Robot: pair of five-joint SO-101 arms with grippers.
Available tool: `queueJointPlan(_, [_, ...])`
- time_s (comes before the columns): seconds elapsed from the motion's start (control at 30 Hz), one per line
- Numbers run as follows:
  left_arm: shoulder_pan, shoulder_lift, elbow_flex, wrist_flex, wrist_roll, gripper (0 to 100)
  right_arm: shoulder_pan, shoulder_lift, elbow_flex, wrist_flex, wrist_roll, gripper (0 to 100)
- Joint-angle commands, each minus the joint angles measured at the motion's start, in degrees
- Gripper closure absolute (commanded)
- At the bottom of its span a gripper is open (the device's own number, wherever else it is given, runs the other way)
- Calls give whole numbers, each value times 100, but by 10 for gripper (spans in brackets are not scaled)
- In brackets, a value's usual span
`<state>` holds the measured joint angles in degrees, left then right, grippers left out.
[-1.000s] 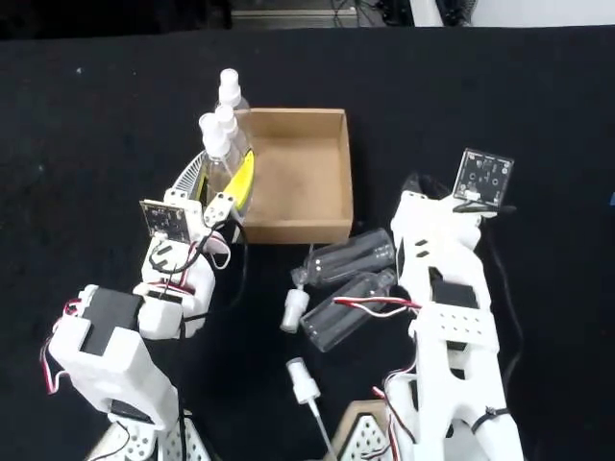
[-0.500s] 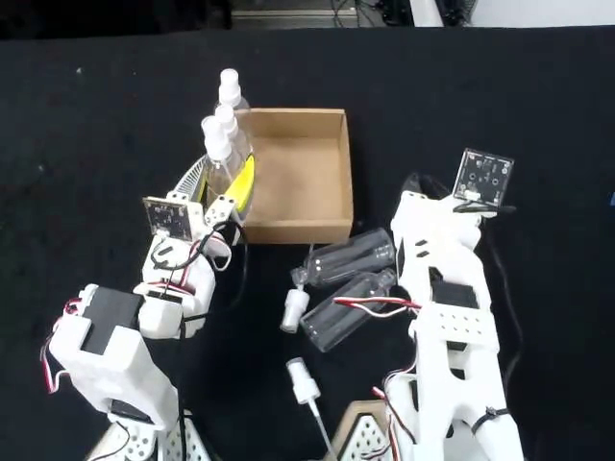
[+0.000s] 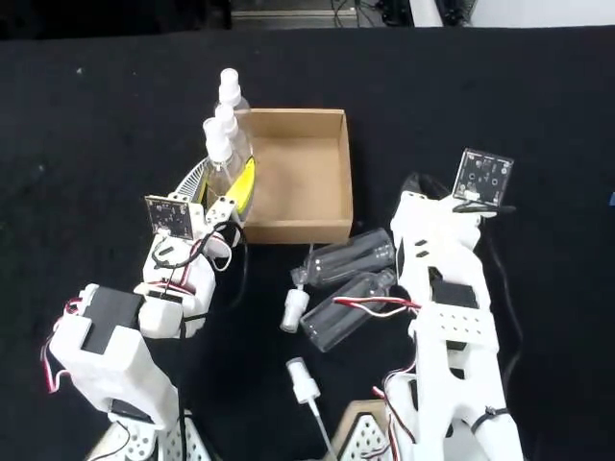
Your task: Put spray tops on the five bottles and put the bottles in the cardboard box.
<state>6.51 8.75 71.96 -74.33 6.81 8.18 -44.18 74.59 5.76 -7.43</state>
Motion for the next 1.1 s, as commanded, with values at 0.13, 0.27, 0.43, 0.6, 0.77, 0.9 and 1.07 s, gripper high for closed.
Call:
queueJointPlan(0.13, [-92,-35,-92,-26,-53,859,88,-215,-31,-167,0,973])
queueJointPlan(0.27, [-189,-35,-84,-26,-53,730,88,-215,-31,-167,0,973])
queueJointPlan(0.43, [-180,-35,31,-53,-44,679,88,-215,-31,-167,0,973])
queueJointPlan(0.6, [-180,-35,31,-62,-44,679,88,-215,-31,-167,0,973])
queueJointPlan(0.77, [-180,-97,40,-62,-44,679,88,-215,-31,-167,0,973])
queueJointPlan(0.9, [-145,-229,48,-176,-44,679,79,-215,-31,-167,0,973])
queueJointPlan(1.07, [-215,-1046,444,-185,-44,679,79,-215,-31,-167,0,973])
